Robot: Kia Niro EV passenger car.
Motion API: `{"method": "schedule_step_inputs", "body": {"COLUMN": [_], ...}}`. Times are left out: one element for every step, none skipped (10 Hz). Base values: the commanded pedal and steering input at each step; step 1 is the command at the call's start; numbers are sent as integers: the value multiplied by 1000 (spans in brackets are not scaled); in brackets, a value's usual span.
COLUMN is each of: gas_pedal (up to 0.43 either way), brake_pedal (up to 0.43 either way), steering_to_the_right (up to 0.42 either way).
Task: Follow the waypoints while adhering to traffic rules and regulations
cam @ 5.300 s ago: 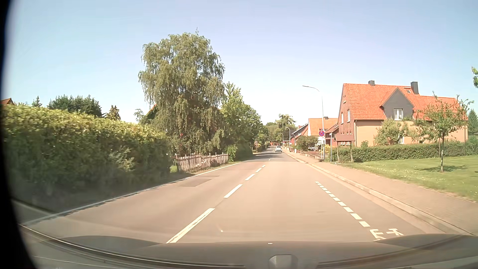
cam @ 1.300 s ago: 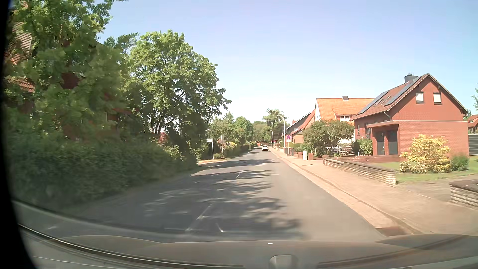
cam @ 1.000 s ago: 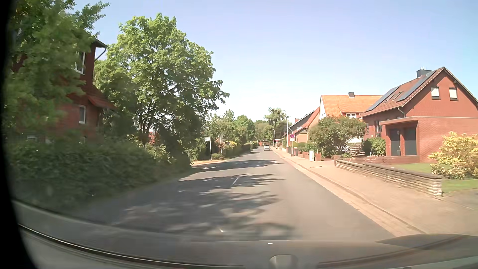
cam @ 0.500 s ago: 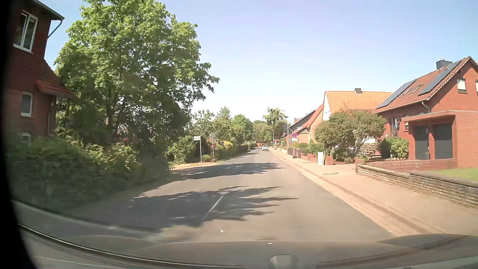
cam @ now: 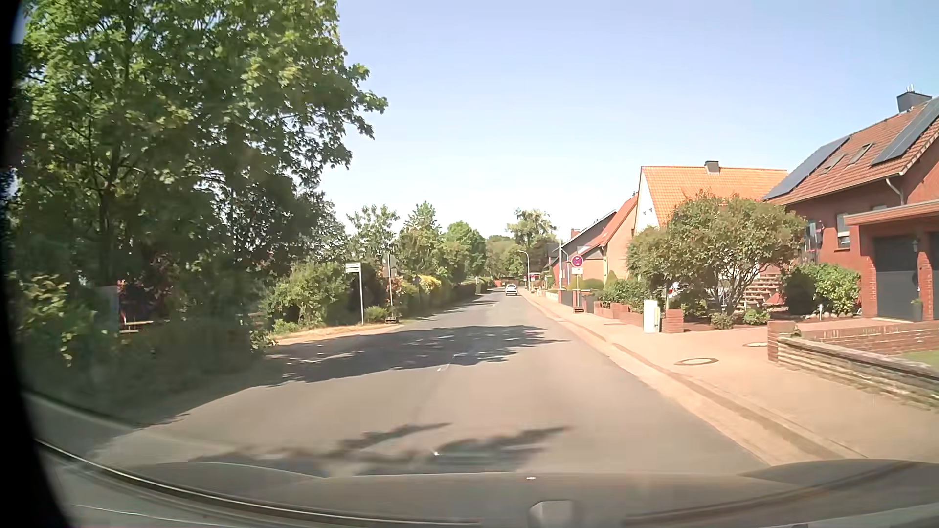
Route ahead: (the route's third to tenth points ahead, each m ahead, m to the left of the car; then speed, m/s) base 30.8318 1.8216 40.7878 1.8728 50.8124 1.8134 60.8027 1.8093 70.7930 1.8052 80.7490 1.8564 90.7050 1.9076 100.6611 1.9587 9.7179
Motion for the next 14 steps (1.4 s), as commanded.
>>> {"method": "schedule_step_inputs", "body": {"gas_pedal": [138, 138, 138, 138, 138, 138, 138, 130, 130, 130, 118, 118, 110, 98], "brake_pedal": [6, 6, 6, 6, 6, 6, 6, 6, 6, 6, 6, 6, 6, 6], "steering_to_the_right": [10, 9, 9, 8, 8, 7, 7, 3, 0, 0, 0, 0, 0, 0]}}
